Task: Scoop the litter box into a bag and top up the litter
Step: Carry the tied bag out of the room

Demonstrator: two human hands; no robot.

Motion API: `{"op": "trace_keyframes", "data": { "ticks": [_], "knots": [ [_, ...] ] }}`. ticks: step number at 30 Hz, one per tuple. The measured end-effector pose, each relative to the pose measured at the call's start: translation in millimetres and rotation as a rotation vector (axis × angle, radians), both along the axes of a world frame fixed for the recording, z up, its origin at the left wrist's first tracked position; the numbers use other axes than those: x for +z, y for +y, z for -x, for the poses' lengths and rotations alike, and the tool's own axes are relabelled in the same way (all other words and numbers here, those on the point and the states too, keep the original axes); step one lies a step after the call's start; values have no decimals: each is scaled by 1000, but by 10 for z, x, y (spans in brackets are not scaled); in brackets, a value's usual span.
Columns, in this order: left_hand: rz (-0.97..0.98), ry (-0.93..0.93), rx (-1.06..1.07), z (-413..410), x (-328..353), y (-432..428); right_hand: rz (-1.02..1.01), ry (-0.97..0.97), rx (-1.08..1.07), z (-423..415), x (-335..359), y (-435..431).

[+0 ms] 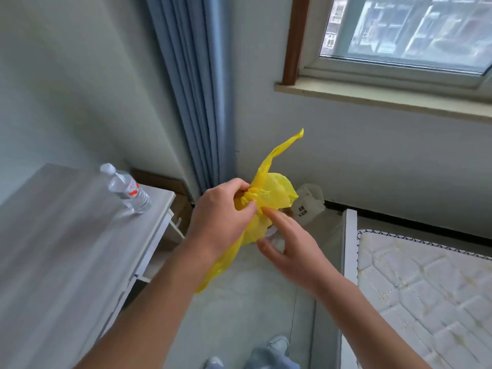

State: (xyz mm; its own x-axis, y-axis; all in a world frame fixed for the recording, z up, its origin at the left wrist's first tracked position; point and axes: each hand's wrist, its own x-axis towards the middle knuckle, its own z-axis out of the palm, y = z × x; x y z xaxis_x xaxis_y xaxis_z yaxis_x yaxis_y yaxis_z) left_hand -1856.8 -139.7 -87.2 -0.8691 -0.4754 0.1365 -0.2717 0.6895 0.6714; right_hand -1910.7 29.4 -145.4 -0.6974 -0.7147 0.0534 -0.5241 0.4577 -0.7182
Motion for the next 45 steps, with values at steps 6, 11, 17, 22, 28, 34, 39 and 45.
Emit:
{"op": "trace_keyframes", "data": {
  "ticks": [6, 11, 17, 22, 28, 34, 39, 45],
  "knots": [
    [-20, 61, 189, -995, 233, -361, -14, 63, 167, -804, 195, -362],
    [-52, 97, 447, -1720, 316, -538, 8, 69, 314, -1371, 204, -650],
    [-9, 84, 728, -2590, 466, -579, 57, 46, 593, -1936, 250, -932],
    [32, 59, 986, -3192, 538, -412, 67, 33, 881, -2228, 272, -1087],
    [34, 51, 1284, -3919, 504, 41, 70, 27, 1196, -2710, 216, -1148],
    [22, 42, 1522, -4769, 376, 709, 32, 29, 1464, -3501, 71, -992],
    [-22, 34, 1678, -5628, 301, 1252, -19, 70, 1602, -4390, -2, -767],
    [-10, 37, 1811, -6771, 308, 1858, -20, 143, 1765, -5623, 47, -422]
  ]
}}
